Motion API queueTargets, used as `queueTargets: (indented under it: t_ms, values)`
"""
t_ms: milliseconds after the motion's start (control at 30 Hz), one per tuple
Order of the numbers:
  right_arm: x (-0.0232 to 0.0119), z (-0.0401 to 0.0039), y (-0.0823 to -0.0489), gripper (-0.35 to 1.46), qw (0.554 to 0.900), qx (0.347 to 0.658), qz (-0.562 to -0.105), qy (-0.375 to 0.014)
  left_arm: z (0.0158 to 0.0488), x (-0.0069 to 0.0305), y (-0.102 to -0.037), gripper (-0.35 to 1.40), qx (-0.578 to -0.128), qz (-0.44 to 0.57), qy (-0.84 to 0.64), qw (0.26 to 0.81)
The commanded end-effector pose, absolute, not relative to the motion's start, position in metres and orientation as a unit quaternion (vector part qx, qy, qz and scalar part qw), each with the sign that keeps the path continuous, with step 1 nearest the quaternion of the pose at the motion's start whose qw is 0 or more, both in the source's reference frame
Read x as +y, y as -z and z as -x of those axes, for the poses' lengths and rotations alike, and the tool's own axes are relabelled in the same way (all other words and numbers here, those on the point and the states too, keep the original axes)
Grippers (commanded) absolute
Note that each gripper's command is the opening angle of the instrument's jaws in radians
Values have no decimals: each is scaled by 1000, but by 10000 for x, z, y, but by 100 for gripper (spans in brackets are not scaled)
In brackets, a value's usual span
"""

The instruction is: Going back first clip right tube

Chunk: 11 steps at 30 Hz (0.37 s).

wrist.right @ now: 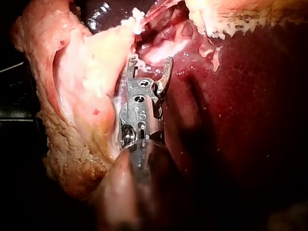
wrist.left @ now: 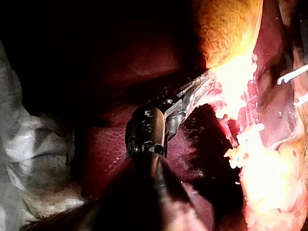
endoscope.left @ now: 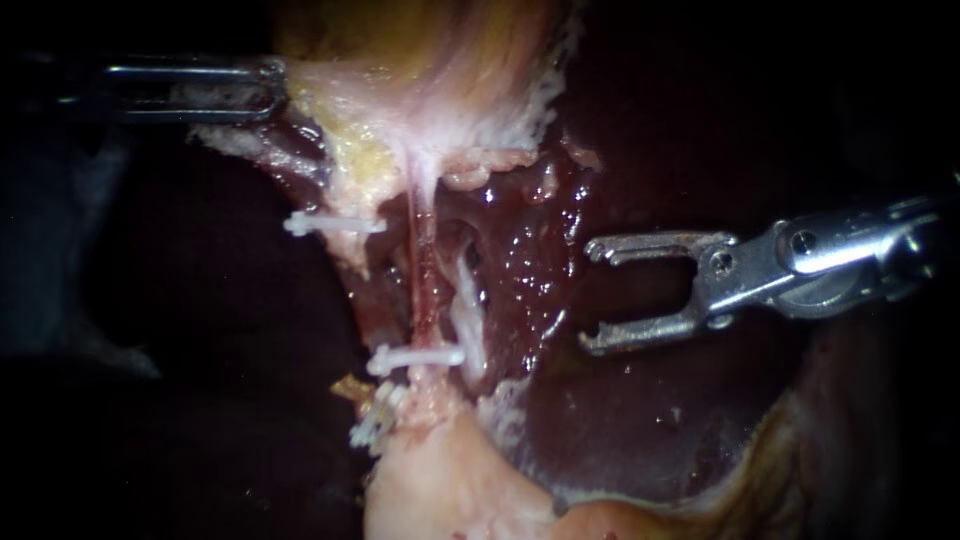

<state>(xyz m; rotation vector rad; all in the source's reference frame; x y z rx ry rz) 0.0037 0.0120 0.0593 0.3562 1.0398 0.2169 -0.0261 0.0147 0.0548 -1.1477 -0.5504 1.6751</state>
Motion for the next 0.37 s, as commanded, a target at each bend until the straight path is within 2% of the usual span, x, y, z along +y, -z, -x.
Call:
queueTargets:
  t_ms: [33, 367]
  values:
    - [120, -37, -593, 50, 847, 493, -169, -103, 263, 146, -550, -35, -228, 472, -693, 495]
    - [120, -37, -593, 50, 847, 493, -169, -103, 268, 143, -558, -35, -227, 472, -695, 493]
